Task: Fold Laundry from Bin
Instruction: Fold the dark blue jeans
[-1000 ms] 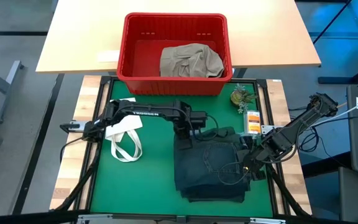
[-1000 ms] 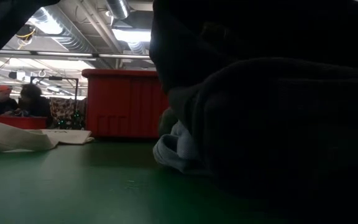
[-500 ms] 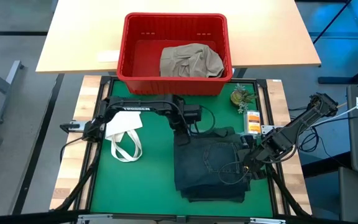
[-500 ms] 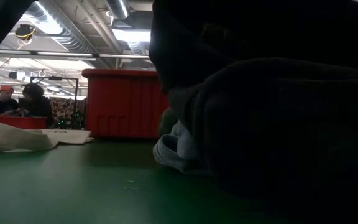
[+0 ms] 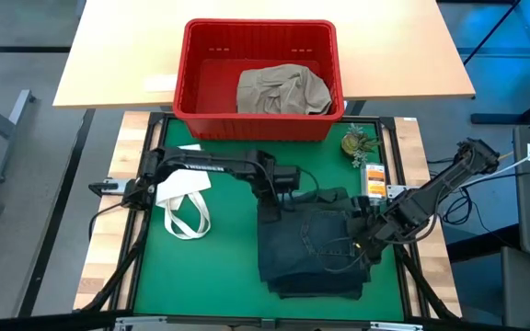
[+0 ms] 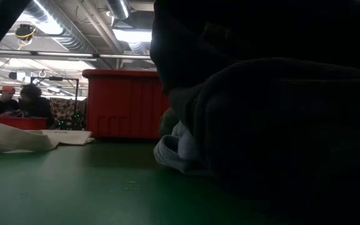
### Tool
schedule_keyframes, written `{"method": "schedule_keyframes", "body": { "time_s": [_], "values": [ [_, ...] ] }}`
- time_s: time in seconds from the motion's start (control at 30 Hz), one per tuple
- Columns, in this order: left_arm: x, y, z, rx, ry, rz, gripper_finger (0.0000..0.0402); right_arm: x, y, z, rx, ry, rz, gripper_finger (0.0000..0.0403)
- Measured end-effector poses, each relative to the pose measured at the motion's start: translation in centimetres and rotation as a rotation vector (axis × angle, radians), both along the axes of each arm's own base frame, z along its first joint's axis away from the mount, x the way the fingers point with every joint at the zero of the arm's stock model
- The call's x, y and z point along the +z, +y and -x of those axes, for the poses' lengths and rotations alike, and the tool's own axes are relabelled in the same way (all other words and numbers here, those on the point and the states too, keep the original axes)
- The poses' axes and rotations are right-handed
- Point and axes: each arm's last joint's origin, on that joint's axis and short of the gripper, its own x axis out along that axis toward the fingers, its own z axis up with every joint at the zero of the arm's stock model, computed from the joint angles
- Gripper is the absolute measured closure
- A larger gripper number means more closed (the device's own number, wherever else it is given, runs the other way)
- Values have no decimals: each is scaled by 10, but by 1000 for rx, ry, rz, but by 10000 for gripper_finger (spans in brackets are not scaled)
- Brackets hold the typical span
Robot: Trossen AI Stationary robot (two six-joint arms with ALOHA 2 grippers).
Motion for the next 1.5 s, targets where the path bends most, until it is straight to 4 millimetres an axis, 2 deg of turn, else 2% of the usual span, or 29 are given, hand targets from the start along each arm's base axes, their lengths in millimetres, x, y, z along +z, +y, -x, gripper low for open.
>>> {"method": "schedule_keyframes", "body": {
  "time_s": [0.17,0.37,0.57,1.07,1.17,1.27,1.4,1.5],
  "values": [
    [-45,-2,0,9,60,-61,282,-25,3,-5,5,42,2,260],
    [-94,-4,4,34,65,-46,282,-58,3,-5,-40,80,-7,260],
    [-117,-14,4,18,-1,57,283,-65,4,-3,-72,117,-79,260],
    [-115,-85,-2,-181,-150,177,283,-60,18,-4,102,249,-471,260],
    [-115,-87,-1,-181,-146,160,282,-50,20,-7,121,241,-474,260],
    [-111,-83,-2,-175,-129,159,282,-29,22,-11,151,194,-466,260],
    [-99,-78,-6,-171,-132,178,282,-4,21,-12,141,142,-422,260],
    [-85,-75,-10,-170,-136,176,282,7,21,-14,139,113,-411,260]
  ]
}}
